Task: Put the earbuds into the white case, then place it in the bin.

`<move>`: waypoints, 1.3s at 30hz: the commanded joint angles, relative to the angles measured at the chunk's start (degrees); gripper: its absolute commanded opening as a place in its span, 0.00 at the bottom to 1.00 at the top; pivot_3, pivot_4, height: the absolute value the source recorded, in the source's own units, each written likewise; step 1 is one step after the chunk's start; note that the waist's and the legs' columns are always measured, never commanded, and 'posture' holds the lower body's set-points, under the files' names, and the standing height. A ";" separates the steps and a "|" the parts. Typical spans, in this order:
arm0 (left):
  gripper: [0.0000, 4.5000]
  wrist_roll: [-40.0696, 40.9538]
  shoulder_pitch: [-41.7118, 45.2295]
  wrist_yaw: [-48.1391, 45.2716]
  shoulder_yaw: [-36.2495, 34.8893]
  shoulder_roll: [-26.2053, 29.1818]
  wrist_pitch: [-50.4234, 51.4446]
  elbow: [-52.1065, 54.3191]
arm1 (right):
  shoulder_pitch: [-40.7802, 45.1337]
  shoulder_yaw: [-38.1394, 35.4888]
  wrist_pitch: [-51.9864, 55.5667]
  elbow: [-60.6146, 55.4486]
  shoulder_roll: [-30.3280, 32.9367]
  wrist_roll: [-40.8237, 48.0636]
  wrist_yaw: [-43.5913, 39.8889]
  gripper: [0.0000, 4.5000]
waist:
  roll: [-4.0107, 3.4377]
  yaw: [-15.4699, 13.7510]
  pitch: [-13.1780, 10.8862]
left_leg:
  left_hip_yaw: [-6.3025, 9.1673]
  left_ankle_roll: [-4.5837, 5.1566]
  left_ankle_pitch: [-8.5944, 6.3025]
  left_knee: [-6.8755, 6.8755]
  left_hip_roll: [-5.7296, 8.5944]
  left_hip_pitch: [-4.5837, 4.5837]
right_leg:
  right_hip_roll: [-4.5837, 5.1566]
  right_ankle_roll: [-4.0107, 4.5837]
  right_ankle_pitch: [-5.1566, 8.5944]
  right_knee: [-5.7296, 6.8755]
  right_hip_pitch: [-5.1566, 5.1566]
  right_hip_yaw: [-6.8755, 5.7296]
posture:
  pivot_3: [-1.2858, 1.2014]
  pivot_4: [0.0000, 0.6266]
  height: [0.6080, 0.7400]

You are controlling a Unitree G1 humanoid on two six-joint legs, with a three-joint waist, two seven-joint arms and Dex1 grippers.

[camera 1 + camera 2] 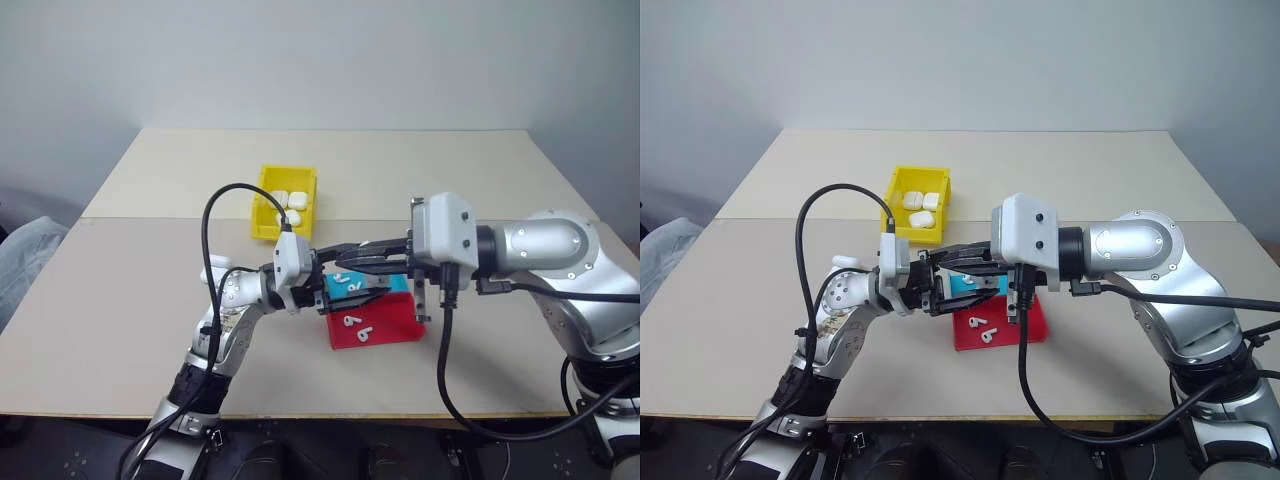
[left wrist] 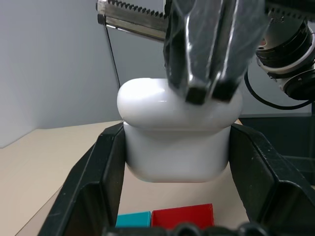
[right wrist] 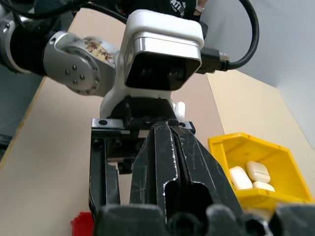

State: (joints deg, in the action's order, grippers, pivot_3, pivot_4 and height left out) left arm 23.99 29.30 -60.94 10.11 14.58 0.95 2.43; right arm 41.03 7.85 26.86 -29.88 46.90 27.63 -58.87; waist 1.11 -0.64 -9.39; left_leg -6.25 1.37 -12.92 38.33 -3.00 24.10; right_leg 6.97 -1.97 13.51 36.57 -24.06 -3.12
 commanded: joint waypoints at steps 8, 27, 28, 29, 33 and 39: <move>0.62 1.53 -0.01 1.02 -2.59 0.67 -1.43 4.00 | -1.23 -9.06 -1.22 1.50 1.81 3.31 -1.22 0.02 | 0.00 -0.02 0.00 | 0.01 0.00 0.00 0.03 -0.01 0.00 | 0.00 0.00 0.00 0.02 0.01 -0.02 | 0.52 0.24 1.00; 0.62 -28.55 32.68 58.39 -10.17 -5.48 -2.69 -43.92 | -12.19 -17.24 3.37 -0.45 -0.42 4.42 13.76 0.02 | 0.05 -0.66 0.00 | 0.27 0.08 -0.04 0.10 0.06 0.22 | 0.04 -0.13 -0.11 -0.48 0.25 -0.45 | 0.52 0.24 1.00; 0.62 -28.94 34.68 59.84 -10.20 -5.60 -2.98 -48.54 | -12.88 -16.95 3.72 -0.65 -0.11 3.89 14.14 0.02 | 0.06 -0.63 -0.01 | 0.27 0.07 -0.04 0.10 0.06 0.22 | 0.05 -0.14 -0.11 -0.48 0.27 -0.49 | 0.52 0.24 1.00; 0.62 -29.18 36.06 60.56 -10.15 -5.73 -3.33 -51.95 | -13.36 -16.73 3.99 -0.83 0.12 3.51 14.48 0.02 | 0.06 -0.61 -0.01 | 0.27 0.09 -0.05 0.10 0.06 0.23 | 0.05 -0.14 -0.10 -0.48 0.26 -0.50 | 0.52 0.24 1.00; 0.62 -29.74 38.66 60.38 -9.61 -6.13 -6.33 -60.34 | -14.74 -16.81 4.85 -1.58 0.42 3.08 15.52 0.02 | 0.07 -0.49 -0.01 | 0.27 0.08 -0.05 0.10 0.07 0.25 | 0.06 -0.14 -0.10 -0.47 0.26 -0.52 | 0.52 0.24 1.00; 0.91 -30.46 39.34 58.17 -8.67 -7.20 -7.81 -66.10 | -17.28 -18.07 6.45 -2.98 1.01 3.25 16.53 0.00 | 0.07 -0.30 -0.01 | 0.27 -0.21 0.13 0.11 0.08 0.28 | 0.06 -0.14 -0.10 -0.46 0.24 -0.55 | 0.52 0.24 1.00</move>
State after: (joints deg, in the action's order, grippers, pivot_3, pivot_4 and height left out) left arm -6.14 65.61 -2.83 1.24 7.57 -5.02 -64.09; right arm 23.67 -7.79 33.03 -30.84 46.92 30.60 -43.05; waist 1.18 -0.94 -9.40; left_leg -5.98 1.16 -12.79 38.43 -2.92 24.38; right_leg 7.03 -2.12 13.41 36.11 -23.82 -3.67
